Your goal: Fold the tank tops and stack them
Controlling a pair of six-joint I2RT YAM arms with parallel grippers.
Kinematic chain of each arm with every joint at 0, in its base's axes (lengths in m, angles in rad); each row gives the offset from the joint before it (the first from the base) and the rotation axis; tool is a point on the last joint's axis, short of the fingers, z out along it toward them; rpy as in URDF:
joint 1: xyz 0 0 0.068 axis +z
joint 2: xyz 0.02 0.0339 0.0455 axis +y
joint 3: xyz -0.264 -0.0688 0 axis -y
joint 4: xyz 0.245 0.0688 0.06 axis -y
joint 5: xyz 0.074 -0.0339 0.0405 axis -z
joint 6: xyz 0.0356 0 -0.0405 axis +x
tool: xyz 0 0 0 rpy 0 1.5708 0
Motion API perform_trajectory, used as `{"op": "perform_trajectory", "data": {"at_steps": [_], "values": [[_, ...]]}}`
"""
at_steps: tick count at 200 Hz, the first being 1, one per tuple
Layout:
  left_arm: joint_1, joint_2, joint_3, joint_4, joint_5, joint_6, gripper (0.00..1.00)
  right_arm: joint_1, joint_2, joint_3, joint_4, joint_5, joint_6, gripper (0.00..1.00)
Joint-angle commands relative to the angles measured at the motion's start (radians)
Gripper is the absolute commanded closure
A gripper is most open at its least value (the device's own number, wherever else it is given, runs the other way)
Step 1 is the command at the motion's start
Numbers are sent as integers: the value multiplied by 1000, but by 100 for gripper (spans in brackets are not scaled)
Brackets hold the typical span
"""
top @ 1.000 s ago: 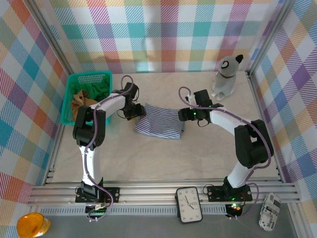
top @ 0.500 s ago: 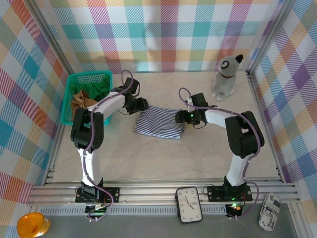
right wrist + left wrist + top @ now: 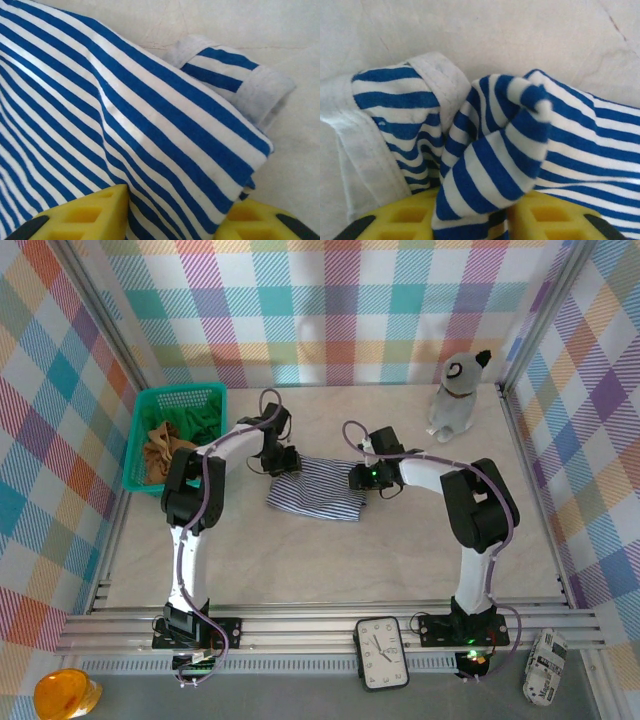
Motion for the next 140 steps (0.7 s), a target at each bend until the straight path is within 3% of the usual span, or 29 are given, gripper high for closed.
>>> {"op": "perform_trajectory", "data": {"at_steps": [1,31,45,120,140], "values": [[-10,37,43,-53,22,14,80,2,17,46,-71,85,-82,68],[-23,98,131,-49,42,5,88,-38,39,103,-109,148,-147,79],[-32,134,186,-34,44,-4,91,-83,54,124,-99,102,-125,82],[-95,398,641,-14,63,-91,92,-270,263,481,-283,-137,-35,80],[-102,452,710,22,80,-129,92,-298,315,616,-374,-134,-84,79]]}}
